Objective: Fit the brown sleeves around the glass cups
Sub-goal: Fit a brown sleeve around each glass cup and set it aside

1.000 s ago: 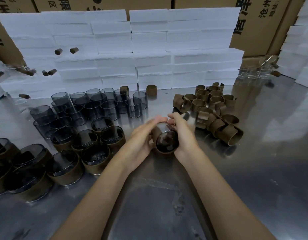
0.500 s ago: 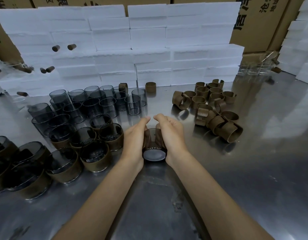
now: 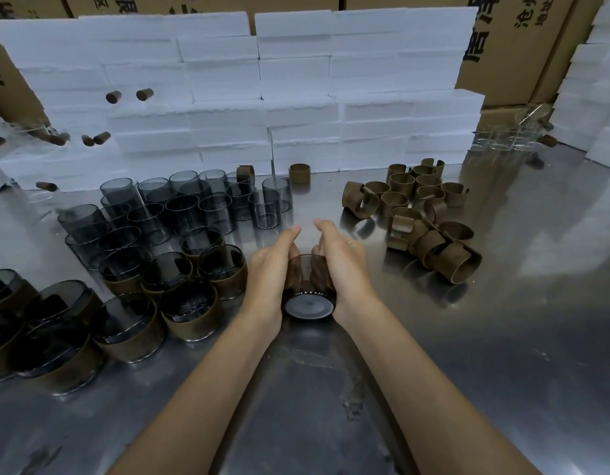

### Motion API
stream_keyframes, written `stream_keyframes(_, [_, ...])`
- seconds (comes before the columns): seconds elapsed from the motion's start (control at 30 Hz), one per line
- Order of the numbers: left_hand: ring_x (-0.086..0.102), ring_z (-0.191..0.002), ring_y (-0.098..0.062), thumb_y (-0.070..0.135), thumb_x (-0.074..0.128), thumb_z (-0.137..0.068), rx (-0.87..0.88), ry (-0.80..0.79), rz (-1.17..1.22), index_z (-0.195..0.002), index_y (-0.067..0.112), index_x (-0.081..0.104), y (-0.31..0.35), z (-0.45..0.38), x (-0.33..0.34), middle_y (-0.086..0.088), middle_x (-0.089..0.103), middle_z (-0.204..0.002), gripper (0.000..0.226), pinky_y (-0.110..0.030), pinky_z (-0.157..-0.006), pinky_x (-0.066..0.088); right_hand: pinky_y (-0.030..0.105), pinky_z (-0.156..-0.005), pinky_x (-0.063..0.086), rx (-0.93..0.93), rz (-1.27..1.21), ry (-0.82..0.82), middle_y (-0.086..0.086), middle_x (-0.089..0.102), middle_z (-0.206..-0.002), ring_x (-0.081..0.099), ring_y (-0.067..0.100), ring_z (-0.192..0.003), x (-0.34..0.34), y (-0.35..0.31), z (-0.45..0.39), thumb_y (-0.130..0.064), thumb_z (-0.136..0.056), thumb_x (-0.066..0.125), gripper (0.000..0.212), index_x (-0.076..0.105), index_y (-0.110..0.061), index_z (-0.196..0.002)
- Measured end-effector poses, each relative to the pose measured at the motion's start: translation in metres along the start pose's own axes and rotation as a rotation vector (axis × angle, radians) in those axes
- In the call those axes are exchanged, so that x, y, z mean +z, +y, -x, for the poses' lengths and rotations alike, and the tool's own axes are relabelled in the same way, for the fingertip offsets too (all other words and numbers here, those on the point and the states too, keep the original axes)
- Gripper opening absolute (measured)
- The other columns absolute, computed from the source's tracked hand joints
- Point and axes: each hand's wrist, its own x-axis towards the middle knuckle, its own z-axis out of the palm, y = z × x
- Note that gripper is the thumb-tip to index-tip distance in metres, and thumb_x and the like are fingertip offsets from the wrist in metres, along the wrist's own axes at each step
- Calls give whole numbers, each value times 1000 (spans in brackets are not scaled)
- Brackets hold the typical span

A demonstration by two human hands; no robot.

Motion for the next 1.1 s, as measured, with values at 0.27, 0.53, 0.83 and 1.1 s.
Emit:
stream_keyframes(0.27, [68,-83,-15,64,87,-54,27,-392,-229,-124,33,58,-9,10,12,3,73,-95,82,-31,-71,51,28,-64,44,-350,-74,317,2,50,-54,50,8,-54,-26,-26,-7,-35,-97,58,59,49,-17,-42])
stream_keyframes(0.53, [69,-83,-25,39,68,-84,-142,-301,447,-127,1,60,7,1,2,-19,71,-95,58,-30,-70,61,38,-98,49,-192,-45,56,-1,73,-117,64,17,-112,-23,-22,-9,-41,-100,51,29,72,-20,-105])
stream_keyframes(0.83, [76,-100,-26,32,45,-109,-105,-263,682,-119,-2,68,15,-3,-12,-20,75,-113,42,-35,-81,62,26,-95,48,-207,224,-282,-11,75,-110,67,4,-109,-10,-7,-4,-40,-76,71,37,72,-30,-112])
stream_keyframes(1.1, [76,-102,-24,35,39,-110,-42,-163,512,-116,5,66,8,-12,-13,-13,78,-106,41,-34,-78,63,25,-91,55,-403,466,-96,-3,64,-124,56,-1,-112,-6,0,-2,-34,-80,84,50,62,-33,-125])
